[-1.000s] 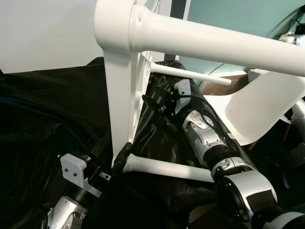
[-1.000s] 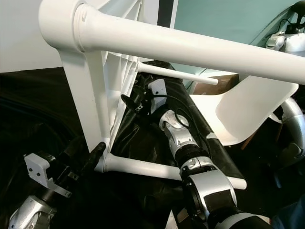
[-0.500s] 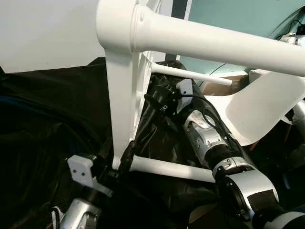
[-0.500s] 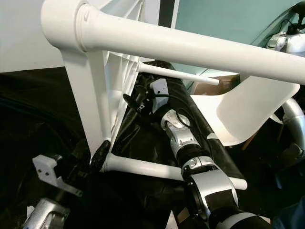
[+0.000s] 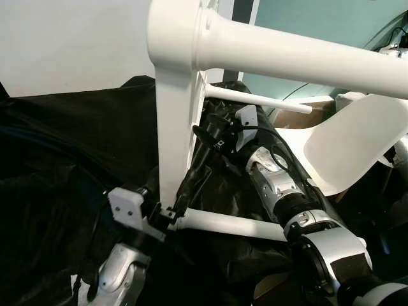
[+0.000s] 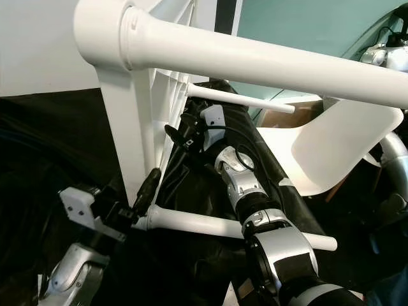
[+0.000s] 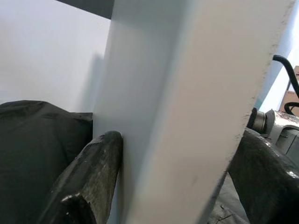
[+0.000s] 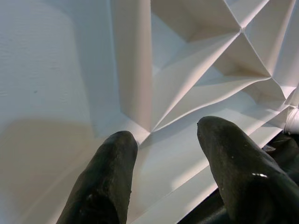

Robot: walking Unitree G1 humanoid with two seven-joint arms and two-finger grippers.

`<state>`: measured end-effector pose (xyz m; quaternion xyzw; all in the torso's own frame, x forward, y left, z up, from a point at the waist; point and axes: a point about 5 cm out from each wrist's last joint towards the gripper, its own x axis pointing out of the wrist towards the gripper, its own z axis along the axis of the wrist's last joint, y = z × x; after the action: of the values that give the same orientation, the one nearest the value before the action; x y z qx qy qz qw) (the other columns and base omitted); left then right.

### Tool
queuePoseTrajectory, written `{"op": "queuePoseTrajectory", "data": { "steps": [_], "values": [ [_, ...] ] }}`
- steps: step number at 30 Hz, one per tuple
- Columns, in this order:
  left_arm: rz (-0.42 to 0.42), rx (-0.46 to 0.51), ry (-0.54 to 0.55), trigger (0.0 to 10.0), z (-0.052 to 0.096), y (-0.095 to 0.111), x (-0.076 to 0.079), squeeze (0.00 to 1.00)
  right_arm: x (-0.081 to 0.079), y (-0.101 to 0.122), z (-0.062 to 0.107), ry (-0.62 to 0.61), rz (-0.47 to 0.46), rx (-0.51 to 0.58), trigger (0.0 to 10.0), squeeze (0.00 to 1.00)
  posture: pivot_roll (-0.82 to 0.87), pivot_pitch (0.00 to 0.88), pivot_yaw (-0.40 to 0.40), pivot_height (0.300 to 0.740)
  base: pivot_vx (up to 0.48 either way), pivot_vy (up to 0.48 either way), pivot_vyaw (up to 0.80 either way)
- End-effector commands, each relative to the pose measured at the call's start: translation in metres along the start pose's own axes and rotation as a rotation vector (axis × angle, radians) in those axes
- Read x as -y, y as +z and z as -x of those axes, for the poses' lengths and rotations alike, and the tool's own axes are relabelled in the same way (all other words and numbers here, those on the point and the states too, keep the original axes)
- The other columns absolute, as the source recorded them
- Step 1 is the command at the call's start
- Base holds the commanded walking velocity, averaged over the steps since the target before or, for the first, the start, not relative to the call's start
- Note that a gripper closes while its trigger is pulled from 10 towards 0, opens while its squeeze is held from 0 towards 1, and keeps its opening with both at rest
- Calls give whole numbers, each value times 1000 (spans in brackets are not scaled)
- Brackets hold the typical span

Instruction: Building children table

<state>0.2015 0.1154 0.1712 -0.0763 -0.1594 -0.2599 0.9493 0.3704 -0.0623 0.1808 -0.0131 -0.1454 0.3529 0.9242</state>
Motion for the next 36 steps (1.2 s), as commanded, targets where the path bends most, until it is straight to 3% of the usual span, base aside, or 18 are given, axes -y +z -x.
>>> {"op": "queuePoseTrajectory", "data": {
  "steps": [1, 3, 14, 29, 30, 32, 33, 35, 36],
  "values": [
    [-32, -62, 11, 10000, -5, -12, 1, 0, 1, -1, 2, -4, 0, -4, 10000, 0, 119, 0, -87, 740, 0, 0, 0],
    [-71, -95, 28, 10000, -9, -17, -2, 0, 2, -1, 3, -7, 3, -8, 10000, 0, 118, 0, -86, 740, 0, 0, 0],
    [-99, -113, 68, 10000, -21, -19, -4, 0, 1, -3, 4, -12, 4, -13, 10000, 0, 118, 0, -78, 740, 0, 0, 0],
    [-179, -83, 104, 10000, -43, -13, -3, 0, 0, -7, 7, -30, 0, -22, 10000, 0, 105, 0, -66, 740, 0, 0, 0],
    [-212, -83, 103, 0, -45, -13, -4, 0, 0, -7, 7, -35, -1, -21, 10000, 0, 102, 0, -61, 740, 0, 0, 0],
    [-229, -80, 103, 0, -45, -12, -4, 0, 0, -7, 7, -38, -2, -20, 10000, 0, 100, 0, -59, 740, 0, 0, 0],
    [-240, -79, 107, 1059, -46, -13, -4, 0, 0, -7, 8, -40, -3, -19, 10000, 0, 99, 0, -57, 740, 0, 0, 0],
    [-244, -79, 110, 1059, -46, -13, -5, 0, 0, -7, 8, -42, -4, -18, 10000, 0, 99, 0, -57, 740, 0, 0, 0],
    [-254, -81, 111, 3137, -46, -14, -5, 0, 0, -7, 8, -45, -5, -17, 10000, 0, 97, 0, -54, 740, 0, 0, 0]
  ]
}}
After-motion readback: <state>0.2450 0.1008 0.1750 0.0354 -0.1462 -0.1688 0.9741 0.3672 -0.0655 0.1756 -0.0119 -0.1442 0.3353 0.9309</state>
